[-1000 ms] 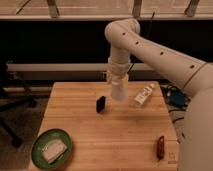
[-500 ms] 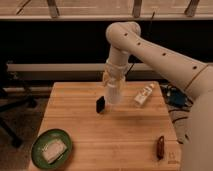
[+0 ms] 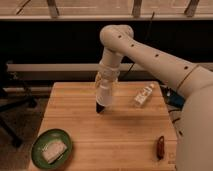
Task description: Place the ceramic cup over the eraser
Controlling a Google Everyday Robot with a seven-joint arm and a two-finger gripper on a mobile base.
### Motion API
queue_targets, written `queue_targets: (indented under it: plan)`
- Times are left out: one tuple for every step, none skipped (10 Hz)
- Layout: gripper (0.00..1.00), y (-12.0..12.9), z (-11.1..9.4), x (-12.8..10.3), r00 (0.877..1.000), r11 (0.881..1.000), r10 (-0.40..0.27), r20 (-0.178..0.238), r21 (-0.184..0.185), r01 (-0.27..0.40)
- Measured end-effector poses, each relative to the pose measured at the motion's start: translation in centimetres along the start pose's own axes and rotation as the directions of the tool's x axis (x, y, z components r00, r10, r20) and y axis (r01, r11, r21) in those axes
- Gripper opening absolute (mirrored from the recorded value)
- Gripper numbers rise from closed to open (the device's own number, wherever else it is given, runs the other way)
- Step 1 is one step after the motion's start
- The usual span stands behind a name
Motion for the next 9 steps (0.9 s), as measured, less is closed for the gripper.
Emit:
queue_targets:
  plan:
    - [0.00,-0.4,0.4,0.0,1.000,1.000,-0.007,0.006,0.002,0.007]
    - [0.00,-0.9,0.9,-0.1,1.000,1.000,-0.016,0.009,0.002,0.015]
    - [0.00,-1.2,1.3,0.0,1.000,1.000,-0.019,0.012,0.000,0.019]
    - [0.00,-1.4,1.6,0.2,1.000,1.000,-0.019,0.016,0.002,0.019]
    - [0.00,-1.5,2.1,0.4,1.000,1.000,-0.018,0.023,0.002,0.018]
    - [0.00,-1.7,2.6,0.4,0.999,1.000,-0.020,0.030,0.001,0.020]
    - [0.00,-1.9,3.0,0.3,0.999,1.000,-0.024,0.035,-0.002,0.024]
    - [0.00,-2.1,3.5,0.3,0.999,1.000,-0.029,0.038,-0.005,0.029]
    - [0.00,-2.2,4.1,0.4,0.999,0.999,-0.030,0.038,-0.009,0.031]
